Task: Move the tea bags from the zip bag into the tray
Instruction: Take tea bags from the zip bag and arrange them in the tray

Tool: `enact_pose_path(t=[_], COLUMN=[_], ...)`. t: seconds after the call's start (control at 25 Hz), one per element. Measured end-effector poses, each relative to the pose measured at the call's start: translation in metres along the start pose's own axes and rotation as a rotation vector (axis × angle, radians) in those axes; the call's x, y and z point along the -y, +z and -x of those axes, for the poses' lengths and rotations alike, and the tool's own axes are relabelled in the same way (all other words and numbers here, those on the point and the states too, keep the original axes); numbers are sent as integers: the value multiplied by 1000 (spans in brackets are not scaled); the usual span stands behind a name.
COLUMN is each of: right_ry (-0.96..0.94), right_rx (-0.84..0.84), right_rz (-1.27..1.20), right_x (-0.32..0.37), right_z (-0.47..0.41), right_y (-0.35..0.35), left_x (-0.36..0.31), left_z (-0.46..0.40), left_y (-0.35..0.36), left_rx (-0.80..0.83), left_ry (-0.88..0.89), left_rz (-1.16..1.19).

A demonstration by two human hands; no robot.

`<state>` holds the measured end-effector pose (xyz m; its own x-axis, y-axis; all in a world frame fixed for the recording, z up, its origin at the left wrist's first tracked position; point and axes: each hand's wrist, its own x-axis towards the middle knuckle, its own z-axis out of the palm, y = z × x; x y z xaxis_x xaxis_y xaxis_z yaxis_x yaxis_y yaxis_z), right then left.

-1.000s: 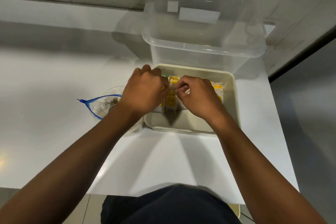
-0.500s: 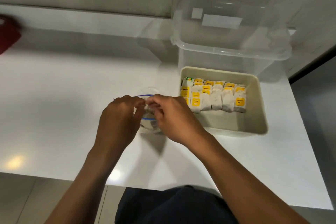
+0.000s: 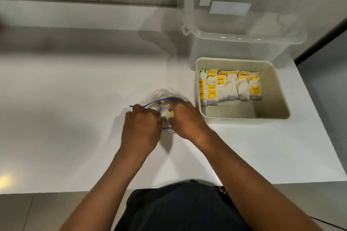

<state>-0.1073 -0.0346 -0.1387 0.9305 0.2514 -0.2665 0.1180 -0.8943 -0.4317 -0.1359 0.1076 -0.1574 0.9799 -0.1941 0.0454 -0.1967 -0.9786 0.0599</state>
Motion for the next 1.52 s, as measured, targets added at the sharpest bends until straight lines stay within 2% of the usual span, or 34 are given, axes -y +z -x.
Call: enact_pose_path(t=[0.16,0.32,0.6,0.72,0.92,1.08,1.2,1.32,1.44,1.52], right_ry=[82,95,-38,-10,102,168,191,94,-24,-22], right_rx=[-106,-221,-317,-294,-96,-14,-75,-241,-123,-31], right_rz=[-86,-31,-95,-337,-1005,-1218,-1097,-713,-200,19], right_x=[1,-5,-14,-12,-1,2,-1,-5,-2,1], right_z=[-9,-21,-18,-4,16,20,20,19,12,5], right_y=[6,22,28,15,-19,-30,-33,-35,-29,-22], left_x=[5,10,20,23,25,21,28,39,46,49], left_z=[-5,-13,-22,-19,-13,-10,-11,-12,-12,-13], left_y=[0,-9,-13,-14,-27,-35,-41,-47,-50,-49], left_rx=[44,39,38,37,11,67,23,-32,-51,-56], left_ry=[24,-30,-77,-69,-88,-185,-227,-225,-108,20], left_rz=[49,211,335,495,900,1076,1060,951,860,742])
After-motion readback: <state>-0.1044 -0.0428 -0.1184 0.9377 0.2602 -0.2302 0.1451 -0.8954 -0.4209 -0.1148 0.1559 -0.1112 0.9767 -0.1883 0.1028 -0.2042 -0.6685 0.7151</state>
